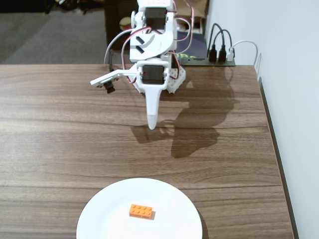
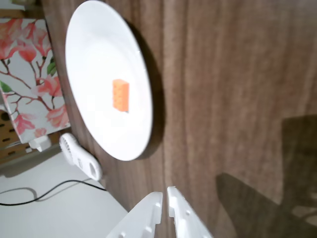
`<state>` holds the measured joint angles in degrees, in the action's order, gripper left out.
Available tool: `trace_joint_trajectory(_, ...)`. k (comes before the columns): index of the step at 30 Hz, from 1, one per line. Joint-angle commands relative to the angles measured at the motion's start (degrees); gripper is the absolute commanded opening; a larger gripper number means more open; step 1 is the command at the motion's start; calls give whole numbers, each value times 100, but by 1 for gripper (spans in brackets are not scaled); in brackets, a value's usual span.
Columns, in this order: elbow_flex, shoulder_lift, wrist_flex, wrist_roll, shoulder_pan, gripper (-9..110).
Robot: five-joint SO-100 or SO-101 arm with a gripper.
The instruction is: Grasp a lego block and put it on the plate.
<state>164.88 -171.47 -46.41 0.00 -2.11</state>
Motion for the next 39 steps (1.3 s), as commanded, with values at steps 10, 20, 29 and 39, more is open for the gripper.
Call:
trace_joint_trajectory(10,404,-1169,-1099,-141,88,1)
trace_joint_trajectory(20,448,-1705,-1828,-229,88,1)
trace_joint_trajectory(29,264,-1705,-2602,-334,114,1)
trace_joint_trajectory(39,264,-1705,-2628,-308,62,1)
